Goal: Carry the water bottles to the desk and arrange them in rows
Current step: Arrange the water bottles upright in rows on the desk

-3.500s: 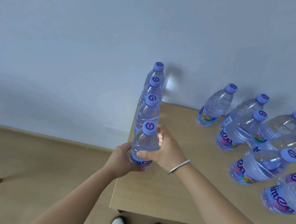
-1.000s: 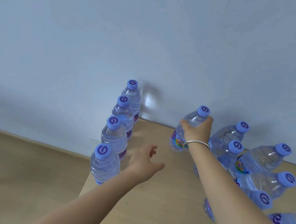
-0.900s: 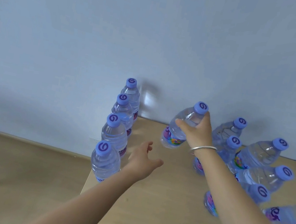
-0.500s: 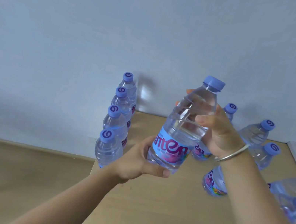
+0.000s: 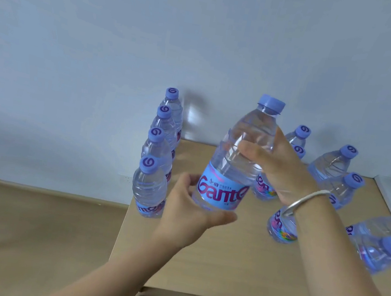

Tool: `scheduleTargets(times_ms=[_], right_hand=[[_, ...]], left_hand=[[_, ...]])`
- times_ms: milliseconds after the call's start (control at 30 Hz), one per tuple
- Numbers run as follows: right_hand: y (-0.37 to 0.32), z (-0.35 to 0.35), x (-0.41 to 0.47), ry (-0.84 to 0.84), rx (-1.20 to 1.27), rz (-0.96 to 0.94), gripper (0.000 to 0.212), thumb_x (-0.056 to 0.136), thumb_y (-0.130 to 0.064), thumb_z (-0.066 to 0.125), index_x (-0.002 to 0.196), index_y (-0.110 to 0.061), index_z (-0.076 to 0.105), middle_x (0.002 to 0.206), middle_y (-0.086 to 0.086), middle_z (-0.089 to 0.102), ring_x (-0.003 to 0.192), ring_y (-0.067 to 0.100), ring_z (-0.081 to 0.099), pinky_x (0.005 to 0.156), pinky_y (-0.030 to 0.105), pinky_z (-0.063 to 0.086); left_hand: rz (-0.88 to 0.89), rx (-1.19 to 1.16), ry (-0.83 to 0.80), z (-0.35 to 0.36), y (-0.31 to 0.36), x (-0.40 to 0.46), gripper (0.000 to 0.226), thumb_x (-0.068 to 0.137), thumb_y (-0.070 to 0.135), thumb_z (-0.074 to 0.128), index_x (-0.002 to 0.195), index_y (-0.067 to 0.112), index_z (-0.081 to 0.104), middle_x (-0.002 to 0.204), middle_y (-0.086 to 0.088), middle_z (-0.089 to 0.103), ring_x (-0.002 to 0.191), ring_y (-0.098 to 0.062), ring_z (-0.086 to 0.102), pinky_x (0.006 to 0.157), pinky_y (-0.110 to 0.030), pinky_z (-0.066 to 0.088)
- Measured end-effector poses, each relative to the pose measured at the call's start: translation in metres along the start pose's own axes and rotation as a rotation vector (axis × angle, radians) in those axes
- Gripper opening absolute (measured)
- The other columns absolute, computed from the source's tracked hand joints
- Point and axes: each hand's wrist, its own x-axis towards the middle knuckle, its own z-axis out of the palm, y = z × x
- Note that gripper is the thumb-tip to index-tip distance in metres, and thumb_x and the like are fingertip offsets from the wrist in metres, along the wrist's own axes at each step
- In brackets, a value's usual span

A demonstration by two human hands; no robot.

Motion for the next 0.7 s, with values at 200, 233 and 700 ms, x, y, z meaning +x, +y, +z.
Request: scheduleTargets(times_ms=[200, 233, 700], right_hand=[[0.001, 0.008, -0.002, 0.236, -0.168, -0.018, 0.027, 0.064, -0.035, 0.073, 0.087, -0.031, 0.059, 0.097, 0.003, 0.067, 0.094, 0.021, 0.066, 0.087, 0.044, 0.053], [0.0, 0.008, -0.002, 0.241, -0.182, -0.013, 0.03, 0.061, -0.038, 0.073, 0.088, -0.032, 0.06, 0.099, 0.004, 0.066, 0.096, 0.021, 0.065, 0.088, 0.046, 0.053], [-0.002, 0.005, 0.005, 0.113, -0.333, 0.153, 0.06, 0.065, -0.042, 0.075, 0.114, -0.015, 0.053, 0.111, -0.006, 0.061, 0.099, 0.003, 0.061, 0.084, 0.028, 0.051]], left_hand=[[0.076, 0.083, 0.064, 0.0, 0.003, -0.004, 0.072, 0.038, 0.027, 0.087, 0.094, 0.037, 0.042, 0.099, 0.005, 0.058, 0.075, 0.002, 0.063, 0.058, -0.011, 0.048], [0.08, 0.082, 0.043, -0.001, 0.002, -0.005, 0.073, 0.04, 0.025, 0.089, 0.095, 0.037, 0.042, 0.1, 0.005, 0.057, 0.075, 0.005, 0.062, 0.058, -0.01, 0.048], [-0.005, -0.001, -0.241, -0.025, -0.003, 0.006, 0.059, 0.054, 0.012, 0.083, 0.109, 0.015, 0.061, 0.097, -0.003, 0.072, 0.091, -0.016, 0.067, 0.078, -0.032, 0.057]])
